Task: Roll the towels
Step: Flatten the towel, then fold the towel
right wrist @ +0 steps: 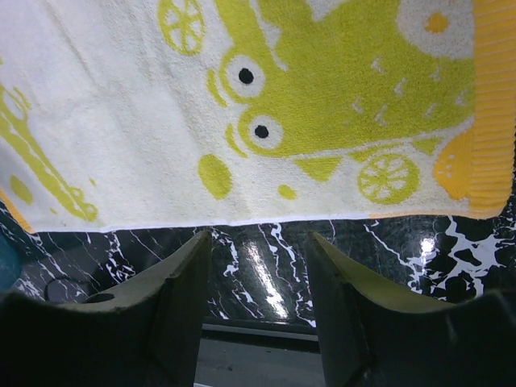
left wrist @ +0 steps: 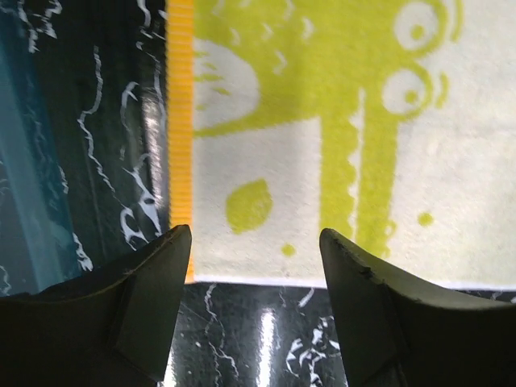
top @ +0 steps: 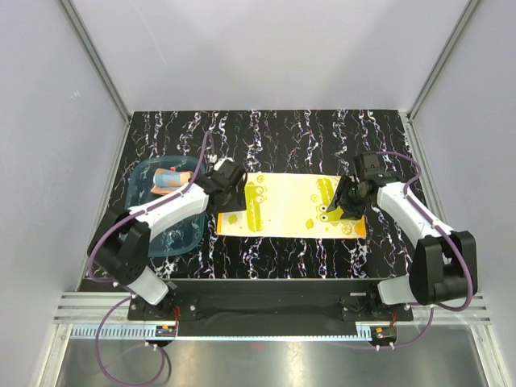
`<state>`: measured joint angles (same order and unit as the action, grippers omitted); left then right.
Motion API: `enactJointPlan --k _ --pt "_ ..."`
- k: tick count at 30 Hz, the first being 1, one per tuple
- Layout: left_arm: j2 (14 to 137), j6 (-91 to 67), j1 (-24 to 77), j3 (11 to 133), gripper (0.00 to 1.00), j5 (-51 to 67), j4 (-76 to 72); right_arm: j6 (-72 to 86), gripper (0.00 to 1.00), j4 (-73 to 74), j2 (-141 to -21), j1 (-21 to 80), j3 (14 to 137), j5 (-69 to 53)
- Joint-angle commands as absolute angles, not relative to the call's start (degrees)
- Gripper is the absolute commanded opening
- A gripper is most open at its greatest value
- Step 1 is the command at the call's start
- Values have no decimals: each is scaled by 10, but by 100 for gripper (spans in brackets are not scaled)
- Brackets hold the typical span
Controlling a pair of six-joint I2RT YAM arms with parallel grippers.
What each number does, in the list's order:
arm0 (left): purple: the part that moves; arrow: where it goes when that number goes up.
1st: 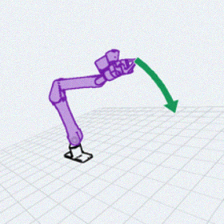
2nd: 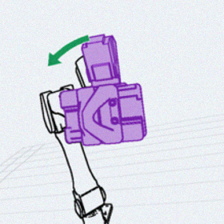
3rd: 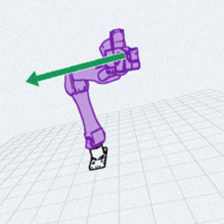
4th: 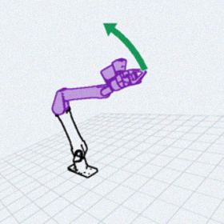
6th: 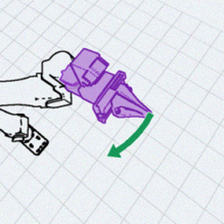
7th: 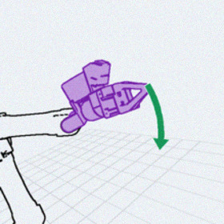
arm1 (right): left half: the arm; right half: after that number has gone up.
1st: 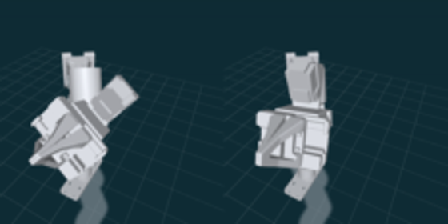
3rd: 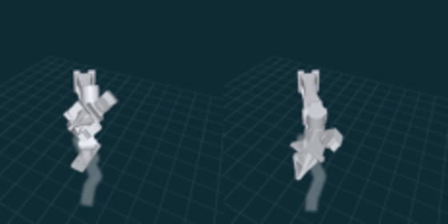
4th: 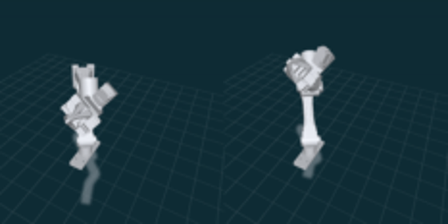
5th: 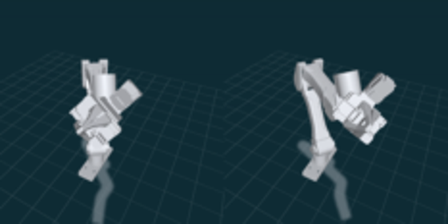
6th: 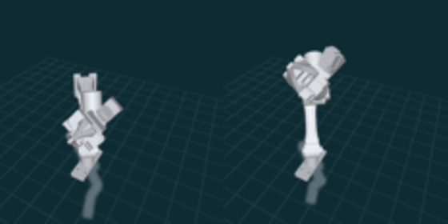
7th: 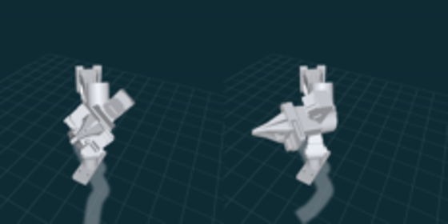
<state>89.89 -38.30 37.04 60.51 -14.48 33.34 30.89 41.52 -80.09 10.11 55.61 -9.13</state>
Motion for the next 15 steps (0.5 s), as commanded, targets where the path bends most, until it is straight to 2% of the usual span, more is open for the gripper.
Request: enactJointPlan --k 1,15 --pt "919 -353 343 613 69 -122 303 306 57 404 -773 100 549 -103" --pt "921 -309 229 592 68 -106 310 295 56 419 -785 99 571 -98"
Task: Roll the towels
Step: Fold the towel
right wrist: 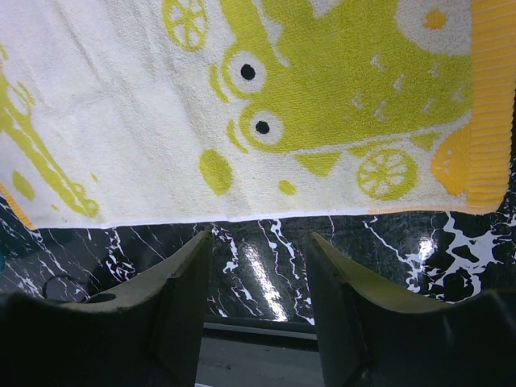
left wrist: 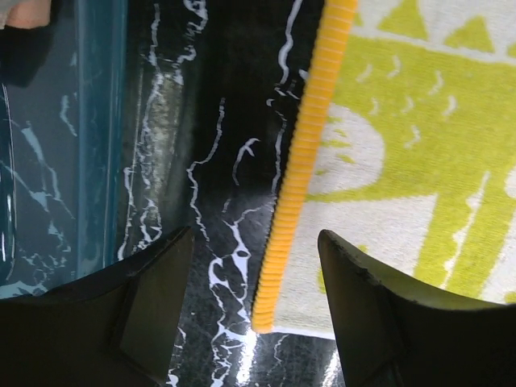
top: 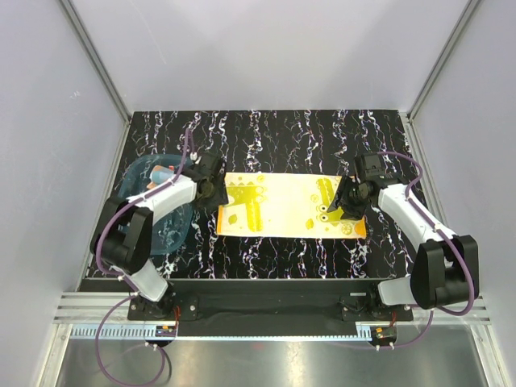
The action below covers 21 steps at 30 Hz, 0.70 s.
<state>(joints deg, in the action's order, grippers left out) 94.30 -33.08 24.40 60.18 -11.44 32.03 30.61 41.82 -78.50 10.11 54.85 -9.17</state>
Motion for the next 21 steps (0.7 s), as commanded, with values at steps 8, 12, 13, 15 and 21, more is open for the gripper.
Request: enactJointPlan --k 8,12,13,15,21 --pt "891 -308 224 559 65 -68 302 293 56 420 -800 99 589 -89" --pt "865 -330 241 513 64 -52 297 288 56 424 -805 99 595 -81" --pt "860 -334 245 505 64 -53 296 287 56 426 -805 99 597 -79" --pt "844 -345 257 493 63 -54 294 285 56 428 -806 98 599 -74" --pt "820 -367 286 464 63 -50 286 283 56 425 -806 100 595 -75"
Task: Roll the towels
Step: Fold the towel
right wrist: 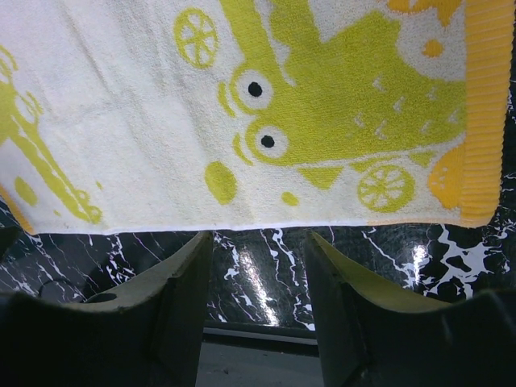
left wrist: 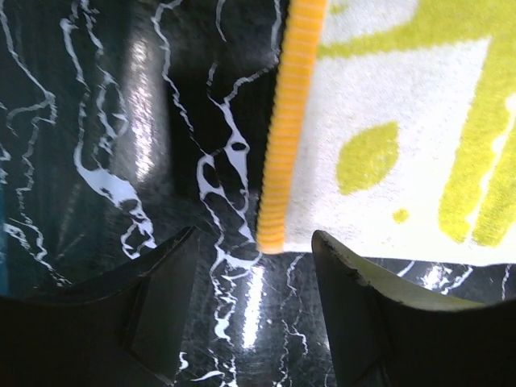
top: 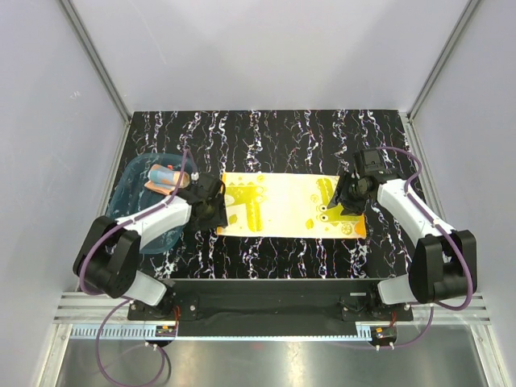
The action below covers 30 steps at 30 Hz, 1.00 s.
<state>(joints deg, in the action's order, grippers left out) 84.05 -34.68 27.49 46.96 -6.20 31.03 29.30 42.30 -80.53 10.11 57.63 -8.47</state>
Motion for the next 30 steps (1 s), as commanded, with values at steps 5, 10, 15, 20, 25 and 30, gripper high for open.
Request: enactJointPlan --k 5,10,15,20,25,30 --pt "833 -375 299 461 60 -54 279 280 56 427 -802 99 590 -76" --pt "843 -386 308 454 54 -61 272 279 56 432 -794 99 590 -71" --pt "854 -392 309 447 49 -69 265 279 55 437 -788 99 590 -71" --pt "875 -395 309 440 43 -71 254 278 55 443 -781 99 589 -69" --pt "885 -395 309 433 23 -64 238 286 54 447 -772 99 584 -66" --pt "871 -390 309 434 1 -59 239 323 53 436 -724 84 546 -41"
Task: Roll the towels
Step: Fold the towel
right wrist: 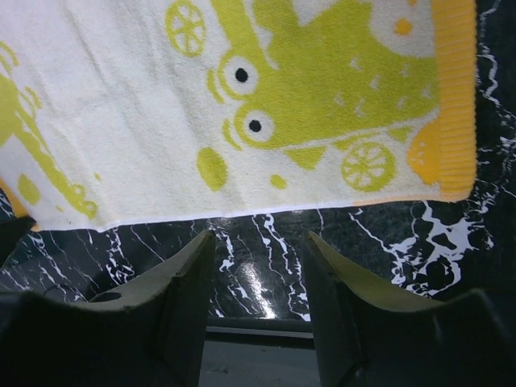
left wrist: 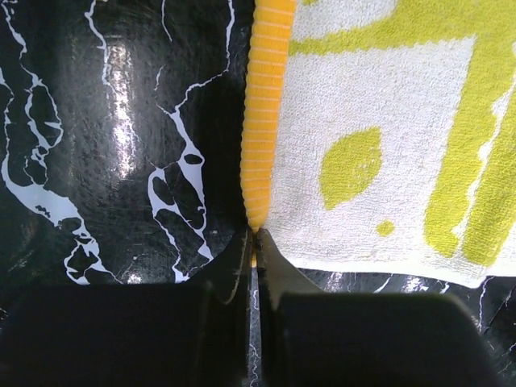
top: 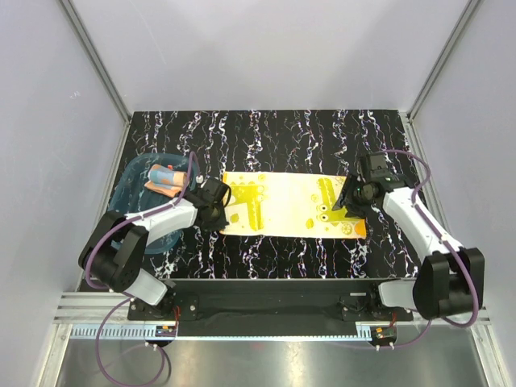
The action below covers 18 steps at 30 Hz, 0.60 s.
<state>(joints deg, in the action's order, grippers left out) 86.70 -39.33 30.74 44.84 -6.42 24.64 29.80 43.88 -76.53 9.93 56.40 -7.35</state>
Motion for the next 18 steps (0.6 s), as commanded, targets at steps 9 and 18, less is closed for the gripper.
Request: enactJointPlan --k 9,18 --pt "816 -370 309 444 0 -58 272 377 51 437 -717 -105 482 -57" --pt "798 -351 309 447 0 -40 274 397 52 351 -832 -136 403 -90"
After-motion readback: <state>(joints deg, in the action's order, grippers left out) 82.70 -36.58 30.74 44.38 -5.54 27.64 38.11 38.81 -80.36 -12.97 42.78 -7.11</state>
